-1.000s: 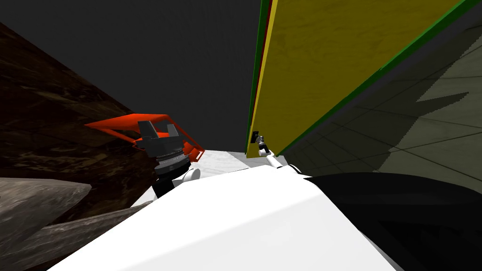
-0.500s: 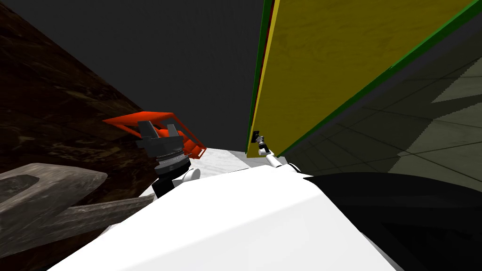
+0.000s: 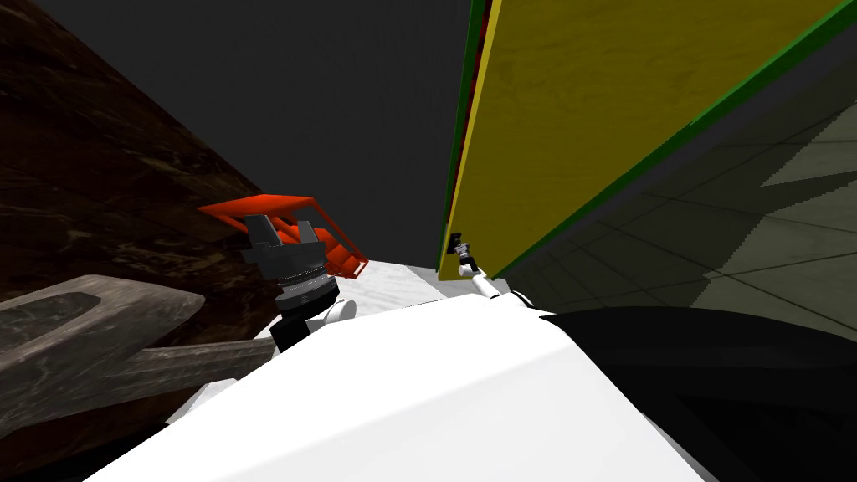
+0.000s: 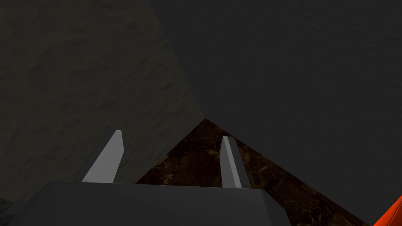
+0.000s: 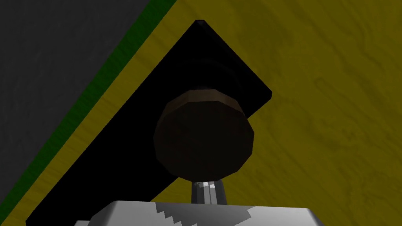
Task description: Pull the door open
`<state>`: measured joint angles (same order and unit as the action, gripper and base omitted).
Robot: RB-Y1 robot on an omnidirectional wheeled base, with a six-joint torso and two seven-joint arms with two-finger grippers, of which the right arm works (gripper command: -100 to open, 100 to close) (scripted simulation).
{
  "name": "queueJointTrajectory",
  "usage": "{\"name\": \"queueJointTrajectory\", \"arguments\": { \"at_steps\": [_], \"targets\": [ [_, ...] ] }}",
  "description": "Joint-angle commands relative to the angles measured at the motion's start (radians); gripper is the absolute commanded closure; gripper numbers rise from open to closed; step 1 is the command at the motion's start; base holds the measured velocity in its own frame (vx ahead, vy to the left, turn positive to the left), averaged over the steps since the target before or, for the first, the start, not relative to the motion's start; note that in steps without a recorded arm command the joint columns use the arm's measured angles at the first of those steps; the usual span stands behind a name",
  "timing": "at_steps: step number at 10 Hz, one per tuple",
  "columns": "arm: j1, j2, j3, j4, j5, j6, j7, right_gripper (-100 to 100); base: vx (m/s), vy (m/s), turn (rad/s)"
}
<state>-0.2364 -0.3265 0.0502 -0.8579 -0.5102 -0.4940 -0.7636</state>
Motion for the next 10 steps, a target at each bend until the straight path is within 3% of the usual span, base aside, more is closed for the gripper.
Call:
{"name": "queueJointTrajectory", "arguments": {
  "at_steps": [1, 8, 10],
  "targets": [
    [-0.006, 0.013, 0.011, -0.015, -0.027, 0.004, -0.042, -100, -0.132, -0.036, -0.038],
    [-0.001, 0.064, 0.029, -0.078, -0.152, 0.044, -0.201, -100, -0.095, -0.028, -0.006],
    [-0.001, 0.064, 0.029, -0.078, -0.152, 0.044, -0.201, -100, -0.040, -0.005, 0.012]
  ]
}}
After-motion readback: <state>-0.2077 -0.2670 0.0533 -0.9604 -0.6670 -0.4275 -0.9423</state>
